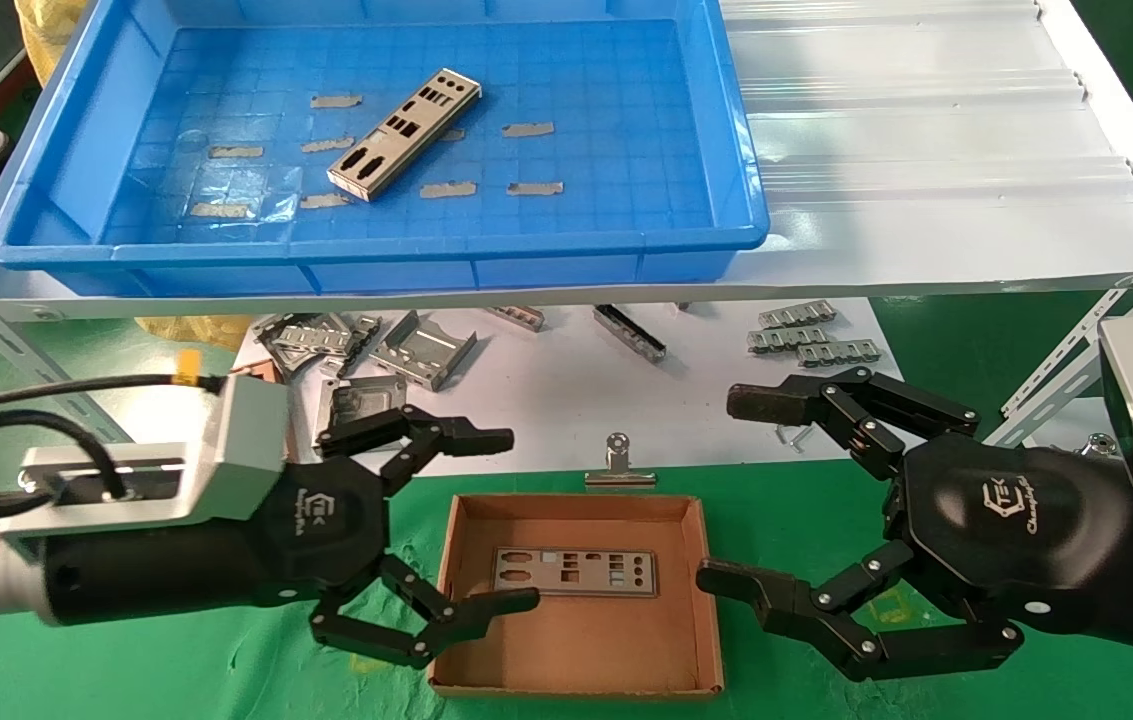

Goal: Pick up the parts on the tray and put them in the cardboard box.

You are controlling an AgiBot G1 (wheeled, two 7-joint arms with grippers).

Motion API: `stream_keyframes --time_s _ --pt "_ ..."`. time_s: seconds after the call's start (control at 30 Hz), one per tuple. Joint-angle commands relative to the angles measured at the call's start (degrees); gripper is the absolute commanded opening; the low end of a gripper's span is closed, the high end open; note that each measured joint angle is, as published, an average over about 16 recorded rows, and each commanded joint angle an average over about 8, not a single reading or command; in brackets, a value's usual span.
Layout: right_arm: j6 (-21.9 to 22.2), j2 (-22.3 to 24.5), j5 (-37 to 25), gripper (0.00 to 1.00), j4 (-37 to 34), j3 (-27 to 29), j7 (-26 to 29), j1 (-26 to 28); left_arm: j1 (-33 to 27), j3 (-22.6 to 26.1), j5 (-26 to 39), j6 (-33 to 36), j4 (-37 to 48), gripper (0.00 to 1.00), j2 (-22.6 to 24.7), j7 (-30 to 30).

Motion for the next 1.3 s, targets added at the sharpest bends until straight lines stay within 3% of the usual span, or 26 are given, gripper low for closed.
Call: stream_keyframes --time_s 0.03,0.83,1.3 --pt "0.0 0.0 0.0 1.0 0.0 0.0 0.0 0.0 0.66 -1.07 -0.69 0.46 -0.97 1.0 -0.93 -0.85" --pt "0.01 0.0 0.0 1.0 0.0 0.0 0.0 -0.01 8.16 -13.23 -8.56 5.64 -11.92 1.0 -11.49 -10.4" --pt "0.02 0.0 0.0 1.0 -0.01 0.0 0.0 -0.02 8.46 -13.63 -8.9 5.84 -12.3 1.0 -11.85 -10.63"
